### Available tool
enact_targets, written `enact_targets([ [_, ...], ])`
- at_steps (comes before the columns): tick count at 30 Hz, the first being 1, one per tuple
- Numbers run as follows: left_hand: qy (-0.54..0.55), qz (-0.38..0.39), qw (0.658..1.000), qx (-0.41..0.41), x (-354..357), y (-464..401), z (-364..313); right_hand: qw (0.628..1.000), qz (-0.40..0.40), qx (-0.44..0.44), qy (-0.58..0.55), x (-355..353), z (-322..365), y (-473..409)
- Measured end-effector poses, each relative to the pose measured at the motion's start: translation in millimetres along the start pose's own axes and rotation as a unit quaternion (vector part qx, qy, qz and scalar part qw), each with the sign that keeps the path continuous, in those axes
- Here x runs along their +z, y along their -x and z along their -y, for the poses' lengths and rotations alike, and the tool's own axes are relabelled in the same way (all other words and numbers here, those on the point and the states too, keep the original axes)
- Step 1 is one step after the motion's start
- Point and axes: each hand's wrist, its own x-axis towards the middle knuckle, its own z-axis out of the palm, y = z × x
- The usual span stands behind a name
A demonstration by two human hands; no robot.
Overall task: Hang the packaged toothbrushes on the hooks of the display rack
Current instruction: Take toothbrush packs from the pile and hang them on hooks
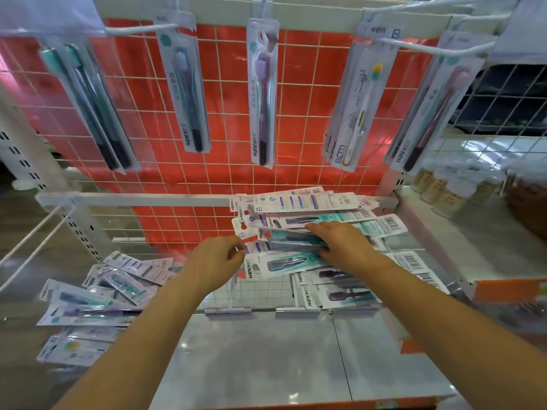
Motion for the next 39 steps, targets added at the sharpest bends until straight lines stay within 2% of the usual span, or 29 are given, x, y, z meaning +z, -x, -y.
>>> enact_targets([
  [5,0.008,0.002,1.0,0.008,0.8,2.5,-2.5,1.0,-0.001,-0.005,0.014,-9.5,7.5,7.5],
  [13,0.034,0.012,0.999,0.022,-1.2,1.2,-11.8,0.998,-0.055,0.011,-0.027,-37.7,16.5,11.7],
  [15,0.061,0.015,0.997,0.033,-3.0,1.4,-16.6,0.994,-0.086,0.006,-0.063,-43.2,20.0,12.2],
  [18,0.137,0.027,0.99,0.035,-6.5,0.5,-24.8,0.974,-0.138,0.011,-0.178,-56.4,28.0,13.8],
  [22,0.293,0.057,0.954,0.027,-9.7,-0.2,-39.7,0.911,-0.181,0.065,-0.364,-71.0,46.4,15.0],
  [24,0.389,0.078,0.918,0.021,-10.9,2.0,-47.9,0.86,-0.19,0.082,-0.467,-72.6,55.5,13.6],
  [26,0.458,0.098,0.883,0.028,-11.7,6.3,-52.9,0.792,-0.185,0.083,-0.576,-71.4,62.7,11.8],
  [30,0.547,0.113,0.829,0.023,-11.4,12.1,-47.8,0.7,-0.168,0.095,-0.687,-66.4,69.9,7.6],
  [33,0.565,0.116,0.817,0.02,-13.3,14.0,-44.5,0.636,-0.144,0.095,-0.752,-61.8,73.3,6.0],
  [35,0.569,0.112,0.814,0.021,-13.0,15.4,-43.9,0.614,-0.129,0.099,-0.773,-59.2,75.6,5.7],
  [39,0.583,0.085,0.808,0.006,-9.3,17.5,-40.9,0.593,-0.121,0.104,-0.789,-54.3,77.8,4.8],
])
